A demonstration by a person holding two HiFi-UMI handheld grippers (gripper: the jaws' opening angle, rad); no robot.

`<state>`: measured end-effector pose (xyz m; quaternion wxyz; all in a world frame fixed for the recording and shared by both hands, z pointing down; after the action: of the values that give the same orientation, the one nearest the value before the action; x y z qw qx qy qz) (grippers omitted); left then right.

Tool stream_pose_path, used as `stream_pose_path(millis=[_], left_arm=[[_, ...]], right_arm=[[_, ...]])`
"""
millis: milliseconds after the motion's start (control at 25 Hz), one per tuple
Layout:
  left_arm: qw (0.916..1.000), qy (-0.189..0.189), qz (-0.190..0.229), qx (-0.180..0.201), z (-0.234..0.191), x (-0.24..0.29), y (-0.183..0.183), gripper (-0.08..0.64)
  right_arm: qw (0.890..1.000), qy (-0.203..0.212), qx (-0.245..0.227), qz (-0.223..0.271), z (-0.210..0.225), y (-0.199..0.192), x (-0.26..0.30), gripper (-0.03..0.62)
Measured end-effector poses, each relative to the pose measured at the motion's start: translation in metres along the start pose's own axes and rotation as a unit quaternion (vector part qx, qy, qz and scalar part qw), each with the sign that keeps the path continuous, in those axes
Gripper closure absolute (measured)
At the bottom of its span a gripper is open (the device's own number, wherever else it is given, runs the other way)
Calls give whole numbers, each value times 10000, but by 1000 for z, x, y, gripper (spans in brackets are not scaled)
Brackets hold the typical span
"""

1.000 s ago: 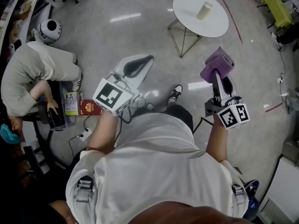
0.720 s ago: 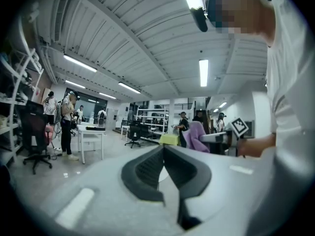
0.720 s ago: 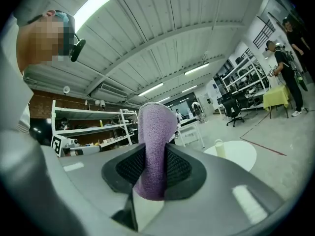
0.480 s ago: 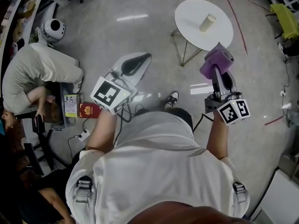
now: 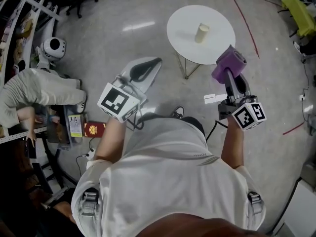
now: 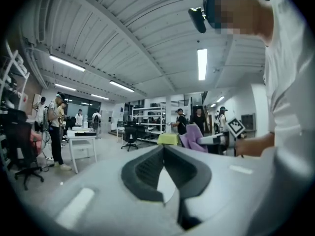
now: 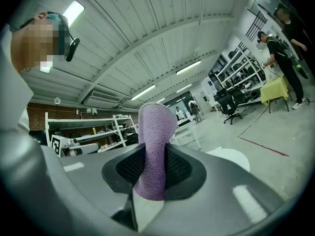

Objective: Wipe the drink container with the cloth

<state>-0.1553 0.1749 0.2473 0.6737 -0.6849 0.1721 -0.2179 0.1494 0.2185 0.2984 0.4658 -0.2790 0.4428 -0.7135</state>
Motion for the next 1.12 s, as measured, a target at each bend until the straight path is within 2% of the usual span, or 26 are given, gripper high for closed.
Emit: stream_pose_path(millis=[200,360,440,640,840,960,1120], left_arm=[[9991,-320,-216,167,-1,58,-3,558],[9972,-491,-364,435,-23,97,-8,558],[9965,-620,-410,370,-38,113,-12,558],[9936,-1036,-397,217,-92,155,-26,558],[9890,-1418,-375,186,-175,206,-35,558],[9831,-1751,-509,169,-223,237,-43,558],[9674,-2408,-759,211,-263,278,-59,558]], right_arm=[[9995,-116,271,-131,46,5,10,489],[9987,-245,342,-285,74,5,28,489],[9979,-382,391,-350,85,3,38,489],[9959,-735,382,-370,106,3,81,489],[9926,-1101,337,-396,119,9,154,489],[9889,-1370,298,-498,123,9,198,489],[9826,-1747,393,-498,131,2,240,489]])
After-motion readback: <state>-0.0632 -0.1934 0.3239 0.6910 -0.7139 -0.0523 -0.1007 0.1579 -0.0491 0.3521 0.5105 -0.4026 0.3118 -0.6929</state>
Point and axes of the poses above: the fingertips, and each gripper's own axes: x forward along the fingers, z to its right, y out of its top, the point moved 7 cm from there along -x, backward along the fingers, and after that the axes turned 2 degrees about z, right-handed, at the moved point
